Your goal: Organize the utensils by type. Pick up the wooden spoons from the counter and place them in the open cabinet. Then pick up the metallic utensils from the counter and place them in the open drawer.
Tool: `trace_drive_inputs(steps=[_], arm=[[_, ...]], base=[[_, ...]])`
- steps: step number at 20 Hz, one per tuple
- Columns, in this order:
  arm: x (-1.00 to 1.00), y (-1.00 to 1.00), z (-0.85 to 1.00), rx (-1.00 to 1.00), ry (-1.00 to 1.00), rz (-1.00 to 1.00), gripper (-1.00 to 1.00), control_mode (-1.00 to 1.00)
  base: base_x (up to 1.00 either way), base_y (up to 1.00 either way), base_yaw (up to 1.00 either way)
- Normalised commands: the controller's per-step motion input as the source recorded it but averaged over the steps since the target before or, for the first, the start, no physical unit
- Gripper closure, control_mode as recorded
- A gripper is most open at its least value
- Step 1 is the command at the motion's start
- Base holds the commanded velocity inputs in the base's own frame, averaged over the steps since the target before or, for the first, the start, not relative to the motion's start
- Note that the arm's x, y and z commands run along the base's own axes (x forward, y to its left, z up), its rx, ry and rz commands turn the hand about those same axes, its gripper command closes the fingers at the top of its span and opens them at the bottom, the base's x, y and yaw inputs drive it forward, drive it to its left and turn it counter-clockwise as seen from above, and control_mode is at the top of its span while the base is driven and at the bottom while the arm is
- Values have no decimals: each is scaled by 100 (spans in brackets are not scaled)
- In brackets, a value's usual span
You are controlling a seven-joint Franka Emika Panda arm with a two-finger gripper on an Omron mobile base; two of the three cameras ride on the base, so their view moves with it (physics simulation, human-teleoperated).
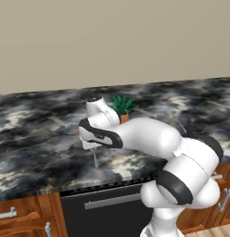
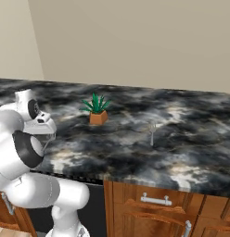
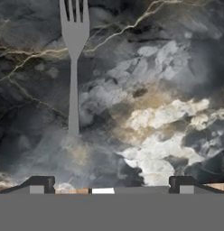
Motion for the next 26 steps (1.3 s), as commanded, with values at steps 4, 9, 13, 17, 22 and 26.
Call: trace_drive_inputs(steps=[4,9,13,17,22,26], arm=[[21,0,-31,0,-1,-2,-100,-100],[34,13,-26,0,0,-3,-100,-100],[31,10,-21,0,0,-3,-100,-100],[23,10,-22,0,0,-5,-100,-100],[24,13,-20,0,0,-4,-100,-100],[13,13,-26,0,0,-5,-100,-100]], base=[[0,0,0],[0,0,0],[0,0,0],[0,0,0],[0,0,0],[0,0,0]])
